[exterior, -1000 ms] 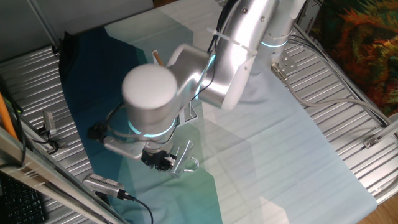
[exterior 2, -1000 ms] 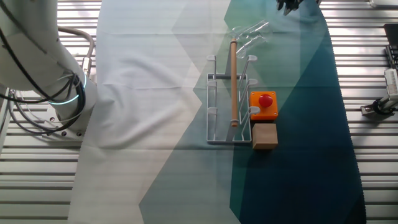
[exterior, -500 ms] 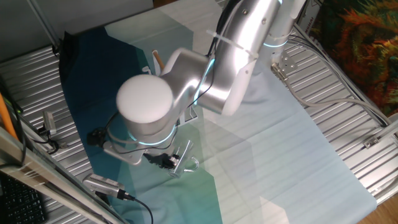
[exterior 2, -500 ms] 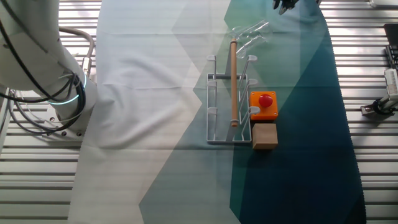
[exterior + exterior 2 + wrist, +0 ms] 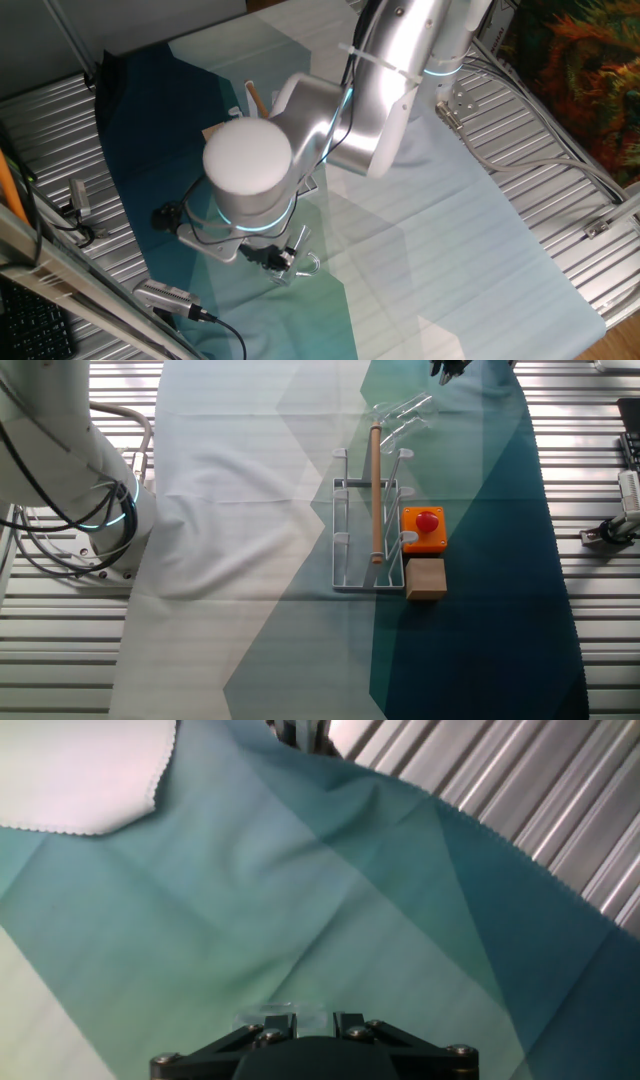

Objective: Put the cup on the cup rack

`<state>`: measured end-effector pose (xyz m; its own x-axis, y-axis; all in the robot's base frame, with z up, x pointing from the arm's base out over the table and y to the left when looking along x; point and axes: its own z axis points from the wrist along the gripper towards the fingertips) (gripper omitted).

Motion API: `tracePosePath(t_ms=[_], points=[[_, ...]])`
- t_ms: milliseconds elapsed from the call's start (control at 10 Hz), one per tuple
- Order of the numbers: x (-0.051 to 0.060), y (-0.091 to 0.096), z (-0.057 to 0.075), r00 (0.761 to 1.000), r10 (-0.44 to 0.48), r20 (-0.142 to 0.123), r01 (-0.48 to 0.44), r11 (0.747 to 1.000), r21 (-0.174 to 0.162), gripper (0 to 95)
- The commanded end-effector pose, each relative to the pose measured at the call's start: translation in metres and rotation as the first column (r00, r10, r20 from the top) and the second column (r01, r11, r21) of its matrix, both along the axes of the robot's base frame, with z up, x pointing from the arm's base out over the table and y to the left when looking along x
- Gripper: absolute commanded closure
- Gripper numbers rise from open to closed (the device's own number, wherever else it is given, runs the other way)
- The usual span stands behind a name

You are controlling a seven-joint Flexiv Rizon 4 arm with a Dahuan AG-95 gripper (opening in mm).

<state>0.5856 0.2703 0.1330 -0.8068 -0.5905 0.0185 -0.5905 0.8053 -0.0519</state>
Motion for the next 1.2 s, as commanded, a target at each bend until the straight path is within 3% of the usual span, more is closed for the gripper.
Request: tracePosePath(t_ms=[100,200,300,600,800,900,1000,1200], points=[[-0.0019,-0.0014,0.0009,1.000,0.007,0.004,-0.007,1.000,-0.002,76.0],[-0.0019,-0.0014,0.0009,1.000,0.010,0.004,-0.010,1.000,0.004,76.0],[-0.0019,-0.0014,0.0009,1.000,0.018,0.000,-0.018,1.000,-0.016,76.0],[-0.0019,-0.0014,0.0009,1.000,-0.002,0.000,0.002,1.000,-0.026,76.0],[-0.0019,-0.0014,0.0009,0.997,-0.031,0.074,0.032,0.999,-0.005,76.0],[-0.0019,-0.0014,0.0009,0.996,-0.031,0.088,0.031,1.000,0.001,76.0],[-0.0019,-0.0014,0.0009,0.996,-0.024,0.084,0.024,1.000,-0.007,76.0],[-0.0019,-0.0014,0.0009,0.995,-0.041,0.092,0.040,0.999,0.021,76.0]])
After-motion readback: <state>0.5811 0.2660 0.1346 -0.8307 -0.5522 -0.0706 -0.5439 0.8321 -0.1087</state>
